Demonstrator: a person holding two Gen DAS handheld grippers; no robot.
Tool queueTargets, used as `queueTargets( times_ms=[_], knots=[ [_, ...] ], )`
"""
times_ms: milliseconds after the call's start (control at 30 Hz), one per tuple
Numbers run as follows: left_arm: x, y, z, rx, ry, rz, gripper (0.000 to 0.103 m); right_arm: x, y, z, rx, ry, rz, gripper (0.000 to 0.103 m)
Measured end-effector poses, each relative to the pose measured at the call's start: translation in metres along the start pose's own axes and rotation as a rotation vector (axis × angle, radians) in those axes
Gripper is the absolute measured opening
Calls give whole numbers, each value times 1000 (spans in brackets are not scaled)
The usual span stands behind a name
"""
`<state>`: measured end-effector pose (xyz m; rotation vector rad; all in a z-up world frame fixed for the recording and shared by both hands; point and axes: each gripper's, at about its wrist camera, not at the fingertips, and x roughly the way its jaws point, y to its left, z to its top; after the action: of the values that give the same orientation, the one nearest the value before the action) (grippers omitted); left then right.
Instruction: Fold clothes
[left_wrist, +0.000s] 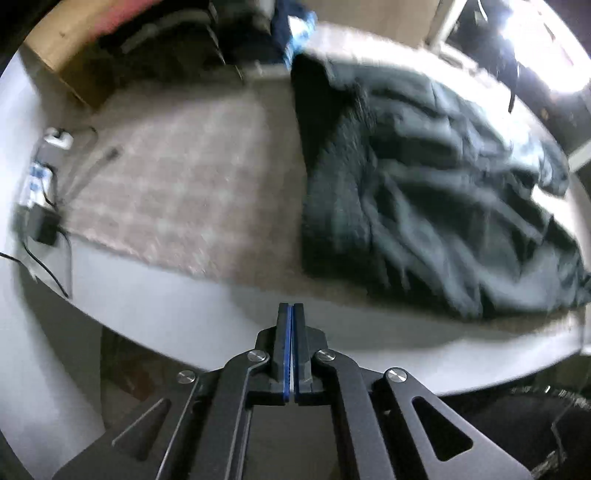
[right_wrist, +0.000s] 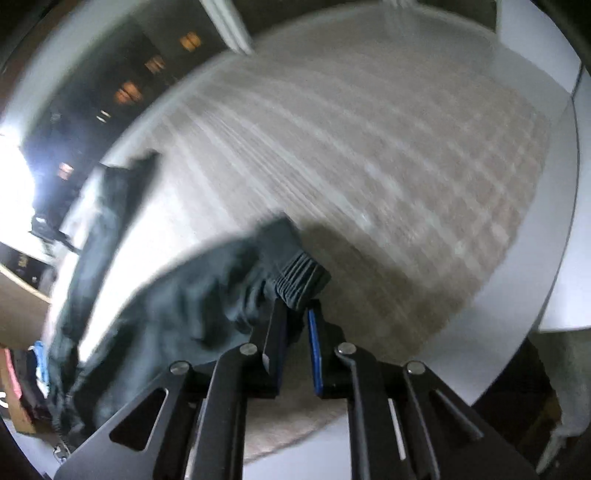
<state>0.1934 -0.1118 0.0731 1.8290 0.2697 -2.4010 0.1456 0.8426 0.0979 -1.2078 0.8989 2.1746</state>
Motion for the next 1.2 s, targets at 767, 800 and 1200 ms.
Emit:
queueTargets(
  times_ms=[767,800,1200],
  knots=[
    [97,-64,220,9,-74,18,42,92,235,167,-222,8,272,50],
    [101,-67,222,15,-66,27,42,108,237,171,-218,24,267,50],
    [122,-71,228,-31,-24,65,43,257,281,205,-384,161,30,50]
  ],
)
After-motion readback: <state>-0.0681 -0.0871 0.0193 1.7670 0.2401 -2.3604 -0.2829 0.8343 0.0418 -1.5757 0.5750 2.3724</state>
